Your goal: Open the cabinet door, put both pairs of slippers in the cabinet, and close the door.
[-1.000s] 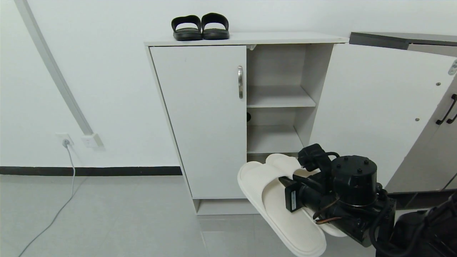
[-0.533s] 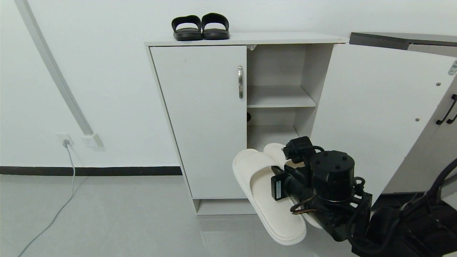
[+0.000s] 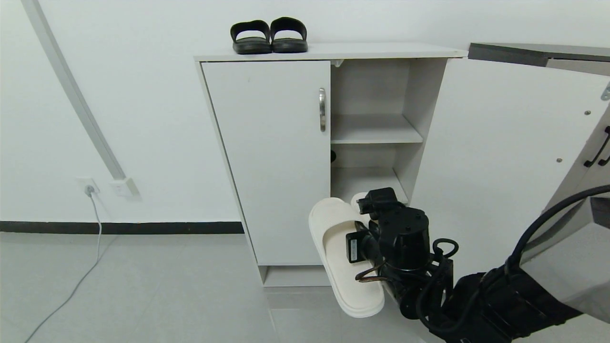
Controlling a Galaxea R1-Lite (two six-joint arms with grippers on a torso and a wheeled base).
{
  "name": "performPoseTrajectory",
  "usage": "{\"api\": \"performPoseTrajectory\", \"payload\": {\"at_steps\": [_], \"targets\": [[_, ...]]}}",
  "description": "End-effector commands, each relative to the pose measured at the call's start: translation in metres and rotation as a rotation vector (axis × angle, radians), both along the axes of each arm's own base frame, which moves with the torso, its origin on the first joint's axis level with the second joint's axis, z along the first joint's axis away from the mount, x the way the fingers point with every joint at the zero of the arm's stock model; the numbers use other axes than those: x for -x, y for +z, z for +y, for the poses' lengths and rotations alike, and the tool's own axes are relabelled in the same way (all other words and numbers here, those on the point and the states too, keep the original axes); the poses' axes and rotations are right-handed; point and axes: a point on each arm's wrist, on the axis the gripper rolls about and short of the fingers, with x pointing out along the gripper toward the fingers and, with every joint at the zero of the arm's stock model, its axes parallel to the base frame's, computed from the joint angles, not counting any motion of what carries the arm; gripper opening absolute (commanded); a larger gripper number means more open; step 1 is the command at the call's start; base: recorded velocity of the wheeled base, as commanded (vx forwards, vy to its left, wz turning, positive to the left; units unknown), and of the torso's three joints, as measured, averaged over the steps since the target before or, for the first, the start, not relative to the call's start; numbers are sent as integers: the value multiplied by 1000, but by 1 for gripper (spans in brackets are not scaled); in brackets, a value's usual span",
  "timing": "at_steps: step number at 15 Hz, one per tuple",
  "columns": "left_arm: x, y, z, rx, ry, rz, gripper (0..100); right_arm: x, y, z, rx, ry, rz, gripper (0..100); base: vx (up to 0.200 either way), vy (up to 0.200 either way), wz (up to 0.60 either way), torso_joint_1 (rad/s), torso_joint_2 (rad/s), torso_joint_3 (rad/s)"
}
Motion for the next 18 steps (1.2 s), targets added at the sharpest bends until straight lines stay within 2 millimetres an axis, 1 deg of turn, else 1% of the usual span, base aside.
{"api": "performPoseTrajectory", "payload": {"at_steps": [1,4,6,8,10,11,15,16,18], "targets": [[0,0,0,1,1,3,0,-1,-6,2,12,2,10,0,0,-200,0,2,-2,2],[0,0,0,1,0,3,0,-2,-6,4,8,2,7,0,0,-200,0,2,5,1],[0,0,0,1,0,3,0,-3,-8,3,12,-4,9,0,0,0,0,0,0,0],[0,0,0,1,1,3,0,-7,-8,0,18,-54,3,0,0,0,0,0,0,0],[0,0,0,2,1,3,0,-18,-11,-10,27,-101,9,0,0,0,0,0,0,0],[0,0,0,2,1,3,0,-23,-18,-10,35,-112,18,0,0,0,0,0,0,0],[0,0,0,2,1,3,0,-39,-34,4,14,-112,27,0,0,0,0,0,0,0],[0,0,0,2,1,3,0,-41,-34,7,8,-106,22,0,0,0,0,0,0,0],[0,0,0,4,1,3,0,-42,-33,7,5,-104,21,0,0,0,0,0,0,0]]}}
